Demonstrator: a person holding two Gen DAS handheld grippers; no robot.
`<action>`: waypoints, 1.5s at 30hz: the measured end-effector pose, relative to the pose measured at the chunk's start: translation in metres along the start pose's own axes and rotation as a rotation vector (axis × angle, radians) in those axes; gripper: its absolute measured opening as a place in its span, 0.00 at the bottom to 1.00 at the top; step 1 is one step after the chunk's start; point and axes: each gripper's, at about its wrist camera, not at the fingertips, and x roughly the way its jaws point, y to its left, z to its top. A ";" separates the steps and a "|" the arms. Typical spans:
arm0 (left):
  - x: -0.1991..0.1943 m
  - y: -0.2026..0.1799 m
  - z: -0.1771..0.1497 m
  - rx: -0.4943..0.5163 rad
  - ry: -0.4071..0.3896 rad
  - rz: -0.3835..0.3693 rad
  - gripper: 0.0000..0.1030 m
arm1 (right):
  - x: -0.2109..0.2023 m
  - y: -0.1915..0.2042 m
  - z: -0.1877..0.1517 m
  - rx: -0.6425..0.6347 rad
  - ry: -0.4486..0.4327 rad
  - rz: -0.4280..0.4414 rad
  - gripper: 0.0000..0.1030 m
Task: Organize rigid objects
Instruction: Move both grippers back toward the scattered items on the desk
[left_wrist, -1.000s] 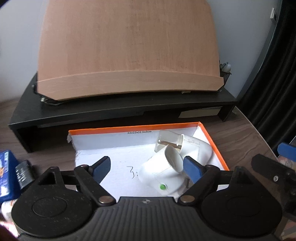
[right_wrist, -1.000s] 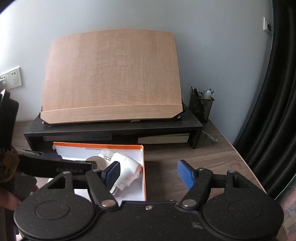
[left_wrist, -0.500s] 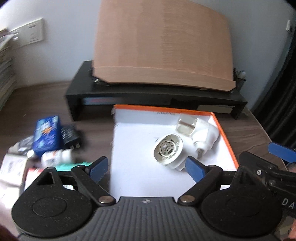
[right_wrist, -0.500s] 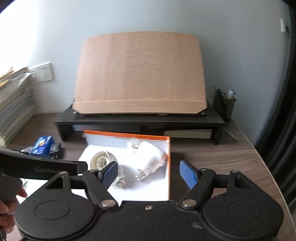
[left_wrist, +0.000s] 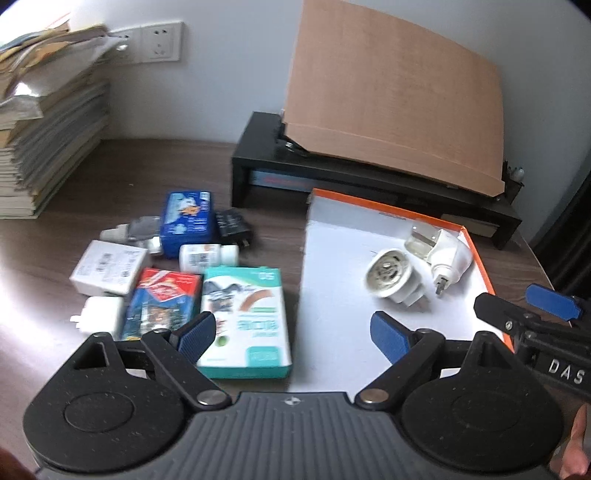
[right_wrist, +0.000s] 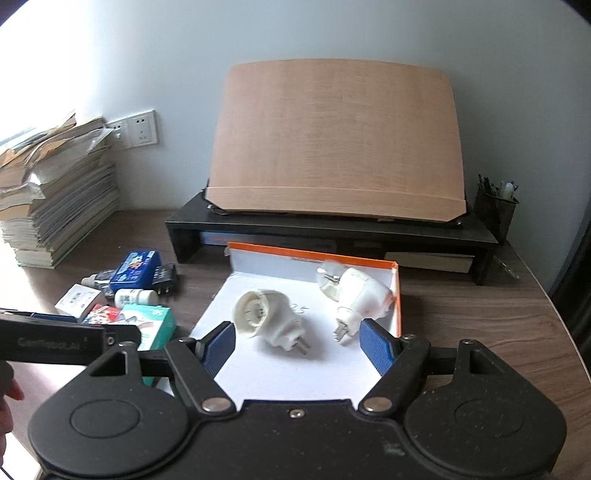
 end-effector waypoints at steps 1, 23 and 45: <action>-0.003 0.006 -0.002 -0.001 -0.005 0.003 0.90 | -0.001 0.004 0.000 -0.001 -0.001 -0.001 0.85; -0.033 0.134 -0.029 -0.122 0.012 0.129 0.91 | 0.008 0.116 -0.010 -0.073 0.056 0.089 0.86; 0.035 0.173 -0.015 -0.100 0.048 0.165 0.95 | 0.015 0.121 -0.017 -0.057 0.098 0.009 0.86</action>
